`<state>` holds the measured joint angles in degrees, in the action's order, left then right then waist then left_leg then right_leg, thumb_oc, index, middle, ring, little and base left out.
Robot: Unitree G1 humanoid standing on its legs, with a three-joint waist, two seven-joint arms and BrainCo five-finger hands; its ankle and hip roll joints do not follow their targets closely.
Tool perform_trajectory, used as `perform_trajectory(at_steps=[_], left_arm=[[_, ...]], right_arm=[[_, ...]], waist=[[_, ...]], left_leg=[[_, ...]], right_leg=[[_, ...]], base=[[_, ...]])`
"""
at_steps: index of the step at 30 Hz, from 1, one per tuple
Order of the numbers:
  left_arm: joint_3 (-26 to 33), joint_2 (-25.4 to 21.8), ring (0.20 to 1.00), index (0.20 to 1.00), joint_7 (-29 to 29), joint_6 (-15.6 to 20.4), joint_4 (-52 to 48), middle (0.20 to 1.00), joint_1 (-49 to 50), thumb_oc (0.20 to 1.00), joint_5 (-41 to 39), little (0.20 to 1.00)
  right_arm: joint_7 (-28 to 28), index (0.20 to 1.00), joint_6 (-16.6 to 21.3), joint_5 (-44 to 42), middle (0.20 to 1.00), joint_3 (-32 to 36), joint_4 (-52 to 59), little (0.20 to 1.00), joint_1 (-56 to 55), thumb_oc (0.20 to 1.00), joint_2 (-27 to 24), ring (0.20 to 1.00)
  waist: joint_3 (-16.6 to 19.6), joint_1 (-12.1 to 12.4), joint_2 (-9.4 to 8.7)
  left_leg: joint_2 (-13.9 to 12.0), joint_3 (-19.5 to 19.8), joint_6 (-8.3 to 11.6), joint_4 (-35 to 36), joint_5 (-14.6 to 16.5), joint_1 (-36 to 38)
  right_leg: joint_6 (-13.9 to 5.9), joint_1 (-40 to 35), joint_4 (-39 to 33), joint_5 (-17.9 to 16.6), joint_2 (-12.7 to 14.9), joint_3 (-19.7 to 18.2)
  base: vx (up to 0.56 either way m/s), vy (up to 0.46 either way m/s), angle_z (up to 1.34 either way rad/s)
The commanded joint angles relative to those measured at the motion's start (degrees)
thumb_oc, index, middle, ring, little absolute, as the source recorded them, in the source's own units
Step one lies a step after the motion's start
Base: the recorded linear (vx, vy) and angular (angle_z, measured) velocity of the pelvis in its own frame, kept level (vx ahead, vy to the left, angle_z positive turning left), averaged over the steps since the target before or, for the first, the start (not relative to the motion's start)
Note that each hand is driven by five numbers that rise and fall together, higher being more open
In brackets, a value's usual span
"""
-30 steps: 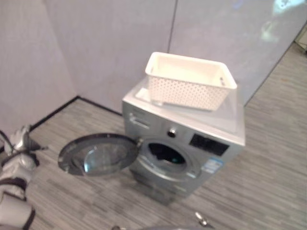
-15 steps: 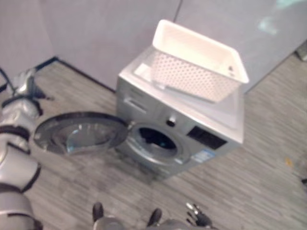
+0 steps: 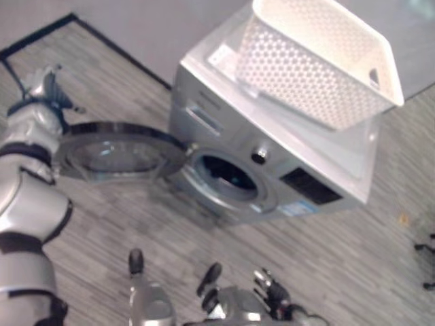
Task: Grab the laundry basket,head to the washer,open it,put in the laundry and shut it.
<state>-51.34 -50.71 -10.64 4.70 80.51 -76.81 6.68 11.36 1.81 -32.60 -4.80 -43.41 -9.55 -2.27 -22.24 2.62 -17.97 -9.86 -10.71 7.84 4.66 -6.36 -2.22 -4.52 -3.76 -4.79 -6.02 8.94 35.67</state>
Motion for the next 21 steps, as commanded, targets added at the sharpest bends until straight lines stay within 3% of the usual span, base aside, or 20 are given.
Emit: perform_trajectory(at_steps=[1, 14, 21], left_arm=[[-2.41, -2.77, 1.000, 1.000, -0.48, 1.68, 6.57, 1.000, -6.96, 1.000, 1.87, 1.000], [-7.38, -1.19, 1.000, 1.000, 0.55, 1.73, 7.03, 1.000, -9.53, 1.000, 4.10, 1.000], [-7.96, 0.92, 1.000, 1.000, 4.10, 1.38, 6.73, 1.000, -4.45, 1.000, 5.30, 1.000]], right_arm=[[0.36, 1.000, 1.78, -2.10, 1.000, 0.24, 4.21, 1.000, -0.64, 1.000, 0.38, 1.000], [0.51, 1.000, 2.11, -2.69, 1.000, 0.31, 6.99, 1.000, 0.41, 1.000, -2.73, 1.000], [0.51, 1.000, 1.69, -2.27, 1.000, 0.69, 4.95, 1.000, 1.69, 1.000, -2.68, 1.000]], waist=[[-1.56, 0.18, -0.11], [-5.07, 0.01, -0.90], [-5.68, 0.17, -0.20]], left_leg=[[-0.70, -1.31, -0.45, 0.34, 6.28, 4.14], [-0.77, 0.02, -0.37, 0.34, 5.70, 1.29], [-0.60, 0.47, -0.47, 0.34, 5.84, 0.97]], right_leg=[[-6.83, 0.97, 0.14, -3.33, 2.98, -1.22], [-7.29, 3.24, 0.06, -4.41, 3.34, -1.30], [-7.49, 3.41, 0.09, -4.72, 3.74, -1.46]], base=[[-0.05, 0.028, 0.02], [-0.03, 0.016, 0.02], [-0.01, 0.012, 0.03]])
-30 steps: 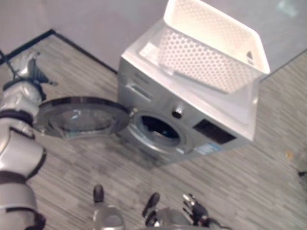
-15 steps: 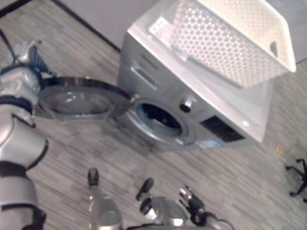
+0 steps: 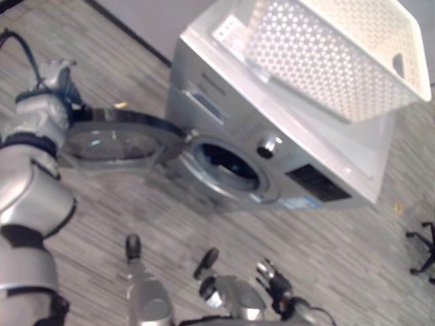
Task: Grab the laundry basket,head to the washer,open it,put in the laundry and shut it.
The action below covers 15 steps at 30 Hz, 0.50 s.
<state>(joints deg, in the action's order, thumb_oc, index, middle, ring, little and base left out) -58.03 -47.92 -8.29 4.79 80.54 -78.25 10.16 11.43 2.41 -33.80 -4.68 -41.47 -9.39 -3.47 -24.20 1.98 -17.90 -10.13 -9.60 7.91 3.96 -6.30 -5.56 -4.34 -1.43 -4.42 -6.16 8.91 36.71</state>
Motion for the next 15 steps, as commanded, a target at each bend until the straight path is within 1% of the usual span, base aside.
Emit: perform_trajectory(at_steps=[1, 2, 3, 4, 9, 10, 11, 13, 14, 15], left_arm=[[-1.19, -1.86, 1.000, 1.000, 1.75, 1.27, 6.67, 1.000, -2.92, 1.000, 1.83, 1.000], [-1.18, -1.86, 1.000, 1.000, 1.75, 1.27, 6.67, 1.000, -2.92, 1.000, 1.83, 1.000], [-1.31, -1.19, 1.000, 1.000, 3.71, 1.05, 6.40, 1.000, -0.69, 1.000, 1.85, 1.000], [-1.50, -1.17, 1.000, 1.000, 4.29, 0.84, 6.20, 1.000, 0.03, 1.000, 1.76, 1.000], [-2.60, -0.19, 1.000, 1.000, 6.11, 0.47, 4.26, 1.000, 2.69, 1.000, 1.42, 1.000], [-2.99, 0.44, 1.000, 1.000, 7.20, 0.52, 1.67, 1.000, 4.29, 1.000, 1.06, 1.000], [-2.95, 0.40, 1.000, 1.000, 7.23, 0.45, 1.55, 1.000, 4.36, 1.000, 1.04, 1.000], [-3.29, 0.55, 1.000, 1.000, 8.10, 0.36, -1.98, 1.000, 6.15, 1.000, 0.30, 1.000], [-4.57, 0.75, 1.000, 1.000, 8.81, 0.69, -7.08, 1.000, 7.39, 1.000, 0.11, 1.000], [-5.53, 0.60, 1.000, 1.000, 9.28, 0.76, -10.11, 1.000, 8.10, 1.000, 0.14, 1.000]], right_arm=[[0.46, 1.000, 1.11, -1.05, 1.000, 0.60, 2.97, 1.000, 1.52, 1.000, -1.53, 1.000], [0.46, 1.000, 1.11, -1.05, 1.000, 0.60, 2.97, 1.000, 1.52, 1.000, -1.53, 1.000], [0.71, 1.000, 0.71, -0.85, 1.000, 0.95, 1.95, 1.000, 1.86, 1.000, -1.43, 1.000], [0.93, 1.000, 0.43, -0.48, 1.000, 1.04, 1.44, 1.000, 1.97, 1.000, -1.48, 1.000], [1.48, 1.000, -0.38, -0.25, 1.000, 1.57, 0.96, 1.000, 2.64, 1.000, -1.52, 1.000], [1.82, 1.000, -0.73, -0.56, 1.000, 2.06, 1.46, 1.000, 2.83, 1.000, -1.57, 1.000], [1.82, 1.000, -0.76, -0.57, 1.000, 2.06, 1.50, 1.000, 2.78, 1.000, -1.60, 1.000], [2.24, 1.000, -1.14, -1.03, 1.000, 2.58, 2.45, 1.000, 2.56, 1.000, -1.78, 1.000], [2.59, 1.000, -1.43, -1.44, 1.000, 3.33, 3.15, 1.000, 2.50, 1.000, -2.23, 1.000], [2.66, 1.000, -1.62, -1.56, 1.000, 3.67, 3.37, 1.000, 2.37, 1.000, -2.49, 1.000]], waist=[[-3.68, 0.77, -0.22], [-3.67, 0.77, -0.22], [-3.61, 0.72, 0.10], [-3.58, 0.77, 0.26], [-3.79, 0.66, 0.78], [-3.97, 0.66, 1.33], [-3.96, 0.66, 1.36], [-4.14, 0.70, 1.92], [-4.37, 0.93, 2.73], [-4.48, 0.99, 3.13]], left_leg=[[-0.33, -0.64, -0.53, 1.04, 5.79, 4.30], [-0.33, -0.64, -0.53, 1.04, 5.79, 4.30], [-0.31, -0.57, -0.59, 1.04, 5.86, 4.43], [-0.32, -0.55, -0.62, 1.04, 5.88, 4.44], [-0.28, -0.47, -0.64, 1.04, 5.85, 4.76], [-0.23, -0.41, -0.67, 1.04, 5.87, 4.98], [-0.24, -0.42, -0.67, 1.04, 5.87, 5.00], [-0.18, -0.43, -0.73, 1.04, 5.85, 5.27], [0.04, -0.31, -0.78, 1.04, 5.81, 5.43], [0.08, -0.35, -0.81, 1.04, 5.81, 5.59]], right_leg=[[-7.68, 1.08, -0.27, -4.58, 3.76, -2.49], [-7.68, 1.08, -0.27, -4.58, 3.76, -2.49], [-7.71, 1.00, -0.25, -4.54, 3.84, -2.51], [-7.63, 0.95, -0.24, -4.47, 3.83, -2.60], [-7.50, 0.81, -0.10, -4.29, 3.82, -2.88], [-7.47, 0.66, -0.03, -4.18, 3.90, -2.96], [-7.47, 0.64, -0.02, -4.17, 3.89, -2.96], [-7.43, 0.53, 0.06, -4.07, 4.01, -3.10], [-7.32, 0.45, 0.17, -3.94, 4.11, -3.18], [-7.28, 0.40, 0.23, -3.90, 4.18, -3.25]], base=[[0.00, 0.000, 0.00], [0.00, 0.000, 0.00], [0.00, 0.000, 0.00], [0.00, 0.000, 0.00], [0.00, 0.000, 0.00], [0.00, 0.000, 0.00], [0.00, 0.000, 0.00], [0.00, 0.000, 0.00], [0.00, 0.000, 0.00], [0.01, 0.017, -0.03]])
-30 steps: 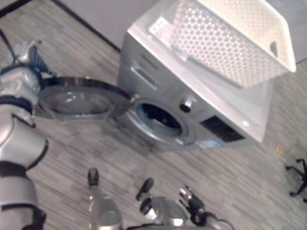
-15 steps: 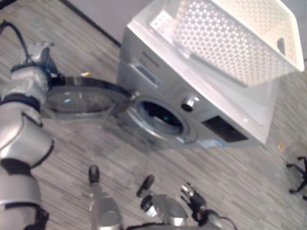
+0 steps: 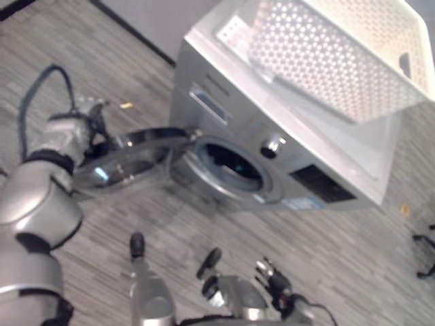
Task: Grab the laundry basket,head to the washer,open it,put in the laundry and shut it.
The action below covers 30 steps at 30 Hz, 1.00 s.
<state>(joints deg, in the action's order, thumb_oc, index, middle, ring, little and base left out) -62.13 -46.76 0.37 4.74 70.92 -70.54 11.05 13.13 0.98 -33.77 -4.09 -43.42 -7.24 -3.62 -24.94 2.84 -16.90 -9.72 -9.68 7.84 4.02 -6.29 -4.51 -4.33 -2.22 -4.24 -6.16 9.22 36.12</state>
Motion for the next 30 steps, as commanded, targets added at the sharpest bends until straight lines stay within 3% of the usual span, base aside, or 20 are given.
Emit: perform_trajectory(at_steps=[1, 4, 8, 12, 24, 28, 30], left_arm=[[-1.43, -0.68, 1.000, 1.000, 0.69, 0.65, -0.76, 1.000, 0.45, 1.000, -0.79, 1.000], [-7.11, -3.39, 1.000, 1.000, 2.25, 0.96, -17.13, 1.000, 2.94, 1.000, -1.46, 1.000], [-11.11, -5.85, 1.000, 1.000, 2.92, 0.50, -28.82, 1.000, 3.98, 1.000, -1.61, 1.000], [-14.60, -4.50, 1.000, 1.000, 3.06, 0.56, -41.22, 1.000, 4.77, 1.000, -1.05, 1.000], [-10.26, -1.14, 1.000, 1.000, 2.44, 1.08, -45.92, 1.000, 8.59, 1.000, -2.38, 1.000], [-6.78, 3.18, 1.000, 1.000, 0.61, 1.54, -39.99, 1.000, 10.00, 1.000, -0.60, 1.000], [-4.52, 10.03, 1.000, 1.000, -0.76, 2.26, -32.20, 1.000, 10.33, 1.000, 1.79, 1.000]], right_arm=[[0.97, 1.000, -0.22, -1.59, 1.000, 3.08, 5.34, 1.000, 0.18, 1.000, -2.34, 1.000], [0.90, 1.000, -1.06, -2.70, 1.000, 5.64, 5.91, 1.000, -0.11, 1.000, -3.81, 1.000], [0.75, 1.000, -1.32, -2.96, 1.000, 6.54, 6.17, 1.000, 0.06, 1.000, -4.57, 1.000], [-0.17, 1.000, -0.95, -3.27, 1.000, 9.13, 5.94, 1.000, 0.13, 1.000, -4.33, 1.000], [-0.82, 1.000, -0.71, -3.66, 1.000, 12.17, 8.43, 1.000, -0.36, 1.000, -3.62, 1.000], [-1.06, 1.000, -0.47, -3.56, 1.000, 12.68, 8.52, 1.000, -0.74, 1.000, -3.14, 1.000], [-1.32, 1.000, -0.11, -3.63, 1.000, 11.71, 8.77, 1.000, -0.76, 1.000, -2.69, 1.000]], waist=[[-3.73, 0.17, 2.12], [-3.78, 0.55, 4.07], [-3.41, 0.75, 5.12], [-1.70, 0.77, 6.87], [1.80, -0.73, 9.00], [3.02, -2.08, 9.40], [3.75, -3.57, 9.34]], left_leg=[[-0.35, -0.29, -0.74, 0.98, 5.81, 4.58], [-0.07, -0.62, -0.87, 0.98, 5.77, 5.11], [0.15, -0.86, -0.88, 0.98, 5.72, 5.47], [1.36, -1.68, -1.31, 0.98, 4.68, 5.60], [1.86, -3.74, -0.90, 0.98, 4.96, 7.39], [2.00, -4.26, -0.74, 0.98, 4.84, 7.74], [1.80, -4.86, -0.38, 0.98, 5.08, 8.28]], right_leg=[[-7.29, 1.17, 0.05, -3.90, 3.86, -2.68], [-7.03, 0.81, 0.01, -3.76, 4.14, -2.62], [-6.84, 0.58, -0.14, -3.63, 4.17, -2.82], [-5.90, 0.56, -0.37, -3.87, 4.88, -2.34], [-5.22, 0.09, -0.76, -2.90, 4.66, -4.47], [-5.04, -0.03, -0.76, -2.50, 4.64, -4.90], [-5.01, -0.36, -0.76, -1.94, 4.25, -5.32]], base=[[0.00, 0.019, -0.04], [0.01, 0.018, -0.02], [0.01, 0.004, 0.00], [-0.01, 0.028, -0.01], [0.03, -0.006, -0.09], [0.02, -0.020, -0.15], [0.05, -0.047, -0.18]])
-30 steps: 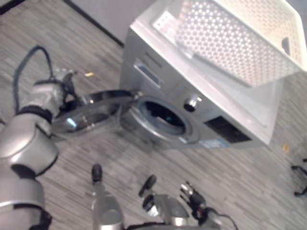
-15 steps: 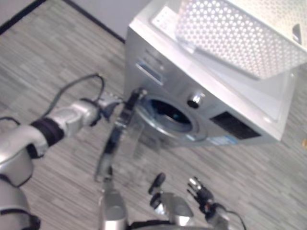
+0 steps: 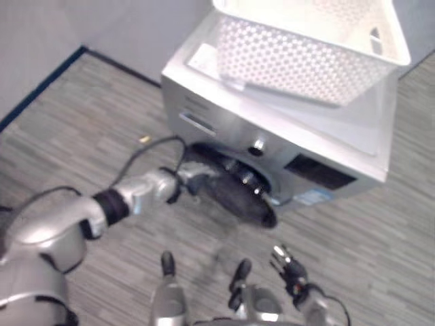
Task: Grab the laundry basket,head to the washer,open it,put in the laundry and shut it.
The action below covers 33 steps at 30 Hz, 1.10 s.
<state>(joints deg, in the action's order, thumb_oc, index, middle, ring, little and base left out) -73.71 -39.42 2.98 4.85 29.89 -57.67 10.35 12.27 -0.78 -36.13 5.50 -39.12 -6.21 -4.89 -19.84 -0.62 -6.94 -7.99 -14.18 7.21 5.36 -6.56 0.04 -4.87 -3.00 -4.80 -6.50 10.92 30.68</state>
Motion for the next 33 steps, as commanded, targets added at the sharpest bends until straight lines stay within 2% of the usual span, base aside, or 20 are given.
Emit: perform_trajectory(at_steps=[1, 2, 7, 10, 12, 15, 21, 23, 26, 27, 28, 31, 32, 33], left_arm=[[8.92, 7.76, 1.000, 1.000, -4.57, 2.67, 12.34, 1.000, -3.16, 1.000, 2.90, 1.000], [8.92, 7.88, 1.000, 1.000, -4.61, 2.72, 12.45, 1.000, -3.19, 1.000, 2.92, 1.000], [13.61, 21.13, 1.000, 1.000, -7.78, 3.58, 18.57, 1.000, -7.19, 1.000, 3.02, 1.000], [14.50, 23.26, 1.000, 1.000, -8.48, 3.59, 18.33, 1.000, -8.34, 1.000, 2.72, 1.000], [17.52, 26.65, 1.000, 1.000, -9.17, 3.92, 16.06, 1.000, -9.63, 1.000, 1.24, 1.000], [18.40, 26.56, 1.000, 1.000, -9.12, 3.86, 12.99, 1.000, -8.85, 1.000, 0.39, 1.000], [22.00, 23.49, 1.000, 1.000, -7.86, 3.41, 3.96, 1.000, -2.25, 1.000, -1.76, 1.000], [25.39, 19.66, 1.000, 1.000, -6.66, 2.88, -2.47, 1.000, 5.67, 1.000, -2.99, 1.000], [30.68, 17.75, 1.000, 1.000, -5.21, 2.79, -6.82, 1.000, 15.70, 1.000, -4.56, 1.000], [35.30, 15.40, 1.000, 1.000, -4.20, 3.00, -11.82, 1.000, 24.18, 1.000, -6.51, 1.000], [35.37, 15.30, 1.000, 1.000, -4.15, 2.92, -11.99, 1.000, 24.31, 1.000, -6.51, 1.000], [43.72, 13.84, 1.000, 1.000, -3.22, 2.82, -17.00, 1.000, 37.35, 1.000, -10.35, 1.000], [48.84, 12.48, 1.000, 1.000, -2.54, 2.85, -19.87, 1.000, 44.95, 1.000, -12.68, 1.000], [48.92, 12.41, 1.000, 1.000, -2.50, 2.79, -20.00, 1.000, 45.07, 1.000, -12.69, 1.000]], right_arm=[[-0.71, 1.000, 2.23, -1.29, 1.000, 1.07, 5.38, 1.000, -2.31, 1.000, -1.85, 1.000], [-0.72, 1.000, 2.23, -1.30, 1.000, 1.11, 5.41, 1.000, -2.32, 1.000, -1.87, 1.000], [-1.54, 1.000, 3.66, -1.57, 1.000, -2.03, 5.57, 1.000, -2.44, 1.000, -3.20, 1.000], [-1.75, 1.000, 3.93, -1.51, 1.000, -2.03, 5.37, 1.000, -2.10, 1.000, -3.35, 1.000], [-2.41, 1.000, 4.39, -1.41, 1.000, -2.32, 5.06, 1.000, -1.75, 1.000, -3.62, 1.000], [-2.33, 1.000, 4.49, -1.27, 1.000, -2.46, 5.03, 1.000, -1.78, 1.000, -3.51, 1.000], [-2.27, 1.000, 3.94, -1.20, 1.000, -0.37, 3.29, 1.000, -1.84, 1.000, -2.34, 1.000], [-2.55, 1.000, 3.25, -0.81, 1.000, 2.15, 2.03, 1.000, -1.96, 1.000, -1.44, 1.000], [-2.46, 1.000, 2.70, -0.09, 1.000, 3.99, 0.26, 1.000, -1.89, 1.000, -0.09, 1.000], [-2.46, 1.000, 2.39, 0.48, 1.000, 5.16, -0.70, 1.000, -2.03, 1.000, 0.90, 1.000], [-2.45, 1.000, 2.40, 0.49, 1.000, 5.08, -0.70, 1.000, -2.08, 1.000, 0.90, 1.000], [-2.12, 1.000, 2.07, 1.23, 1.000, 7.14, -2.01, 1.000, -2.18, 1.000, 2.41, 1.000], [-1.70, 1.000, 1.80, 1.98, 1.000, 8.14, -2.23, 1.000, -2.66, 1.000, 2.98, 1.000], [-1.69, 1.000, 1.80, 1.98, 1.000, 8.08, -2.22, 1.000, -2.70, 1.000, 2.99, 1.000]], waist=[[-0.75, -1.29, -0.64], [-0.68, -1.36, -0.67], [0.11, -4.60, -0.97], [0.18, -5.19, -0.90], [0.35, -6.14, -0.63], [0.59, -6.20, -0.39], [1.54, -5.19, 0.98], [2.51, -3.91, 1.94], [3.70, -2.64, 2.55], [4.49, -1.49, 2.88], [4.63, -1.60, 2.79], [5.87, 0.00, 3.22], [6.83, 0.87, 3.48], [6.97, 0.75, 3.38]], left_leg=[[-0.04, -0.57, 0.43, -0.36, 5.41, 3.83], [0.08, -0.48, 0.34, -0.36, 5.22, 3.61], [-0.38, -1.31, 0.74, -0.36, 5.58, 3.96], [-0.32, -1.29, 0.75, -0.36, 5.41, 3.68], [-0.56, -1.83, 0.80, -0.36, 5.78, 3.94], [-0.36, -1.98, 0.60, -0.36, 5.71, 3.81], [-0.16, -1.96, 0.53, -0.36, 5.82, 4.39], [0.01, -1.90, 0.55, -0.36, 5.77, 4.78], [0.05, -2.12, 0.56, -0.36, 5.75, 5.26], [-0.06, -2.39, 0.66, -0.36, 5.91, 6.07], [0.05, -2.34, 0.58, -0.36, 5.77, 5.89], [-0.05, -2.41, 0.64, -0.36, 5.86, 6.74], [-0.08, -2.39, 0.62, -0.36, 5.80, 7.13], [0.01, -2.34, 0.55, -0.36, 5.67, 6.93]], right_leg=[[-4.45, 0.30, -0.20, -1.39, 2.48, -0.07], [-4.41, 0.44, -0.20, -1.51, 2.60, 0.01], [-4.44, 0.50, -0.20, -1.07, 2.26, -0.71], [-4.45, 0.70, -0.20, -1.20, 2.39, -0.74], [-4.56, 0.90, -0.20, -1.13, 2.22, -1.46], [-4.53, 1.19, -0.20, -1.19, 2.35, -1.61], [-4.36, 0.60, -0.20, -0.83, 2.31, -1.63], [-4.20, -0.09, -0.20, -0.43, 2.30, -1.46], [-4.03, -0.65, -0.20, 0.03, 2.22, -1.47], [-3.95, -1.50, -0.20, 0.35, 2.06, -1.47], [-3.93, -1.36, -0.20, 0.25, 2.17, -1.43], [-3.58, -2.19, -0.20, 0.93, 1.85, -1.59], [-3.45, -2.55, -0.20, 1.28, 1.76, -1.57], [-3.43, -2.39, -0.20, 1.19, 1.86, -1.53]], base=[[0.02, -0.031, -0.08], [0.02, -0.039, -0.07], [0.03, -0.044, -0.09], [0.00, -0.020, -0.03], [0.00, -0.044, -0.06], [0.00, -0.018, -0.16], [0.00, -0.003, -0.02], [0.02, -0.001, -0.04], [0.04, -0.005, -0.05], [0.04, -0.018, 0.04], [0.05, -0.020, -0.05], [0.03, -0.013, 0.05], [0.03, -0.015, 0.05], [0.04, -0.018, 0.03]])
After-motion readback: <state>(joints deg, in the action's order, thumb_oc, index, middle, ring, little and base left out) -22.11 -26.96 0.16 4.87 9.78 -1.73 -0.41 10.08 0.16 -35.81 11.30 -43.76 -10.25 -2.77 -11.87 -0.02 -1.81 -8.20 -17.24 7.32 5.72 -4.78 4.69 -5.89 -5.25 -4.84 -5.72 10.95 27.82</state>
